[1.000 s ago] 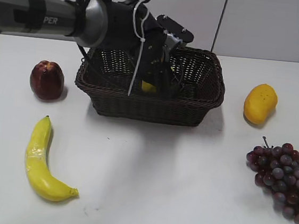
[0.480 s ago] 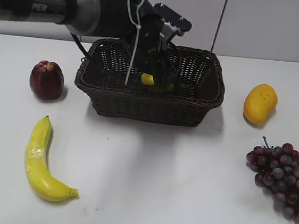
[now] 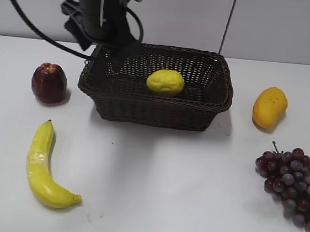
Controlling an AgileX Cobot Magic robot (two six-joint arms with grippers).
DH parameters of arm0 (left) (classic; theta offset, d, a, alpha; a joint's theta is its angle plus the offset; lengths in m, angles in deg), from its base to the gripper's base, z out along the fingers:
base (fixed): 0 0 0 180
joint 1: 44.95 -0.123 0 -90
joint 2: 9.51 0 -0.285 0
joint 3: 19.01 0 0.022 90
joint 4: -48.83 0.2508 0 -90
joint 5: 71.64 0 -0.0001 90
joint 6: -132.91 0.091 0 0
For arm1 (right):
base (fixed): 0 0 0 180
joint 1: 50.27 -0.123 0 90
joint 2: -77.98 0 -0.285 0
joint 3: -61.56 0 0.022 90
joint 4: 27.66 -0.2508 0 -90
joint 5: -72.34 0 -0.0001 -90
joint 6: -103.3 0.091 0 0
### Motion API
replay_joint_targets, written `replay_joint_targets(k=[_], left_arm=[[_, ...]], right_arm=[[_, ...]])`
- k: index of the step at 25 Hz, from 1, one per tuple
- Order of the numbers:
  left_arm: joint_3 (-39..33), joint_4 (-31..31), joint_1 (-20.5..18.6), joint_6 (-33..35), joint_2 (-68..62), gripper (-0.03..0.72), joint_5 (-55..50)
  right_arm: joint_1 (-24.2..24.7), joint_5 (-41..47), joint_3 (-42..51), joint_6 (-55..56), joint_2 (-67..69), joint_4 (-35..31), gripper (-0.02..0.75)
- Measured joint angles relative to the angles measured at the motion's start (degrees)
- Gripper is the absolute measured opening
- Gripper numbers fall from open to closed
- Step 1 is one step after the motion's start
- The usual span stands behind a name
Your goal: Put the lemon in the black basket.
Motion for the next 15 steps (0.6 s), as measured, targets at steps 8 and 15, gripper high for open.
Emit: replay_joint_targets(k=[8,15], left_arm=[[0.0,-9.06,-11.04,5.32,1.39,0.596,-7.47],[-1.63,-13.39,-21.07,7.86,5.42,0.593,-7.56]], right_arm=[[0.0,0.0,0.0,0.0,0.0,0.0,0.571],[0.0,0.0,0.0,0.0,0.0,0.0,0.571]])
